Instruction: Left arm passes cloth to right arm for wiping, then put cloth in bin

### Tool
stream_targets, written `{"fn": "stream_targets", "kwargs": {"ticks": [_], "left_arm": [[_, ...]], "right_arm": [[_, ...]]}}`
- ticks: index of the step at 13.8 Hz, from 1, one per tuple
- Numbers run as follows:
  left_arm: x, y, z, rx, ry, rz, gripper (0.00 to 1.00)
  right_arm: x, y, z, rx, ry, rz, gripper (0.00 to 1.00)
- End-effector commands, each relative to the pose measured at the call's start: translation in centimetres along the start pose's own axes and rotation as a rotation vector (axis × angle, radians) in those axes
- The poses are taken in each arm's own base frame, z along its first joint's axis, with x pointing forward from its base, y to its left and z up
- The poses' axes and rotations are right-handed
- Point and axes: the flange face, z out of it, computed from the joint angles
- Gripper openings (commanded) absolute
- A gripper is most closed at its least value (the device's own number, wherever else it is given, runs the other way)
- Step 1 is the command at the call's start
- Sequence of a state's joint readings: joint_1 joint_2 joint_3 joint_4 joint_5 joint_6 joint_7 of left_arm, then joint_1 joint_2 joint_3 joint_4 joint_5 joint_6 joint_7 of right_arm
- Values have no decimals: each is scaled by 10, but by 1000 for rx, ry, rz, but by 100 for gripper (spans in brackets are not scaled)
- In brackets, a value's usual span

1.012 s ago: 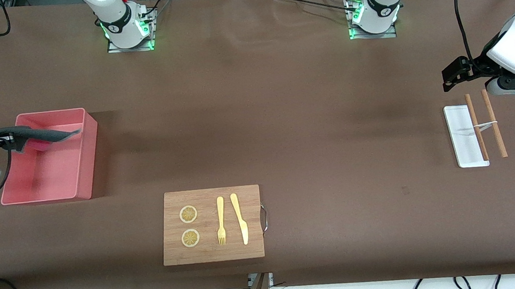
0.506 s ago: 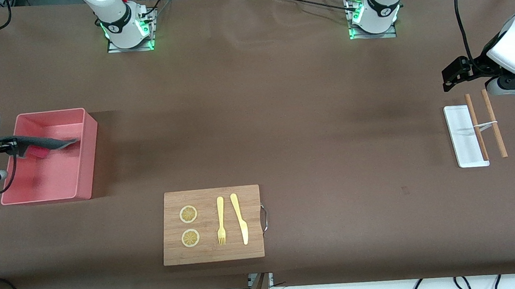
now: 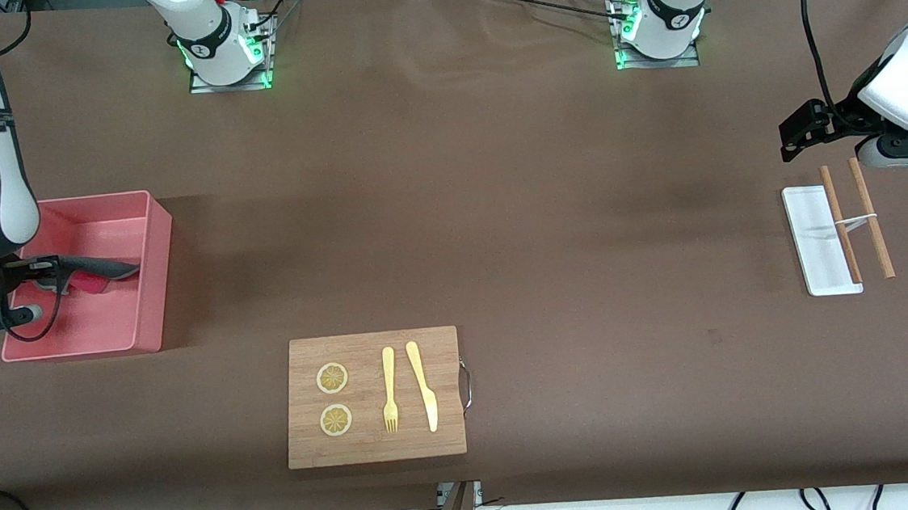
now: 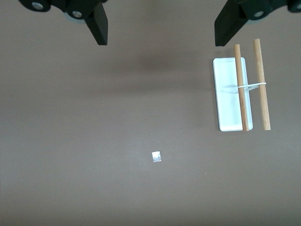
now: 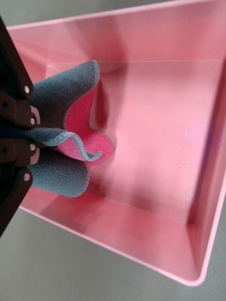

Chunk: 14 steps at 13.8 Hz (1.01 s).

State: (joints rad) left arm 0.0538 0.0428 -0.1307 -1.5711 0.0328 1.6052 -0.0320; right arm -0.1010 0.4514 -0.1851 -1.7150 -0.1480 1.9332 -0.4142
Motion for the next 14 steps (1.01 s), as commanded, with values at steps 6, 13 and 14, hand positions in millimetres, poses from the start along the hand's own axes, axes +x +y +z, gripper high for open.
{"fn": "stream_targets", "kwargs": {"ticks": [6, 13, 14], "left_arm": [[-5, 0, -3, -11, -3, -10, 100], [-5, 0, -3, -11, -3, -12, 100], [-5, 0, -3, -11, -3, -12, 100]], "right_arm": [[-4, -5, 47, 15, 76, 24, 84], [-19, -4, -16, 103, 141, 75, 100], [-20, -3, -33, 105, 141, 72, 100]]}}
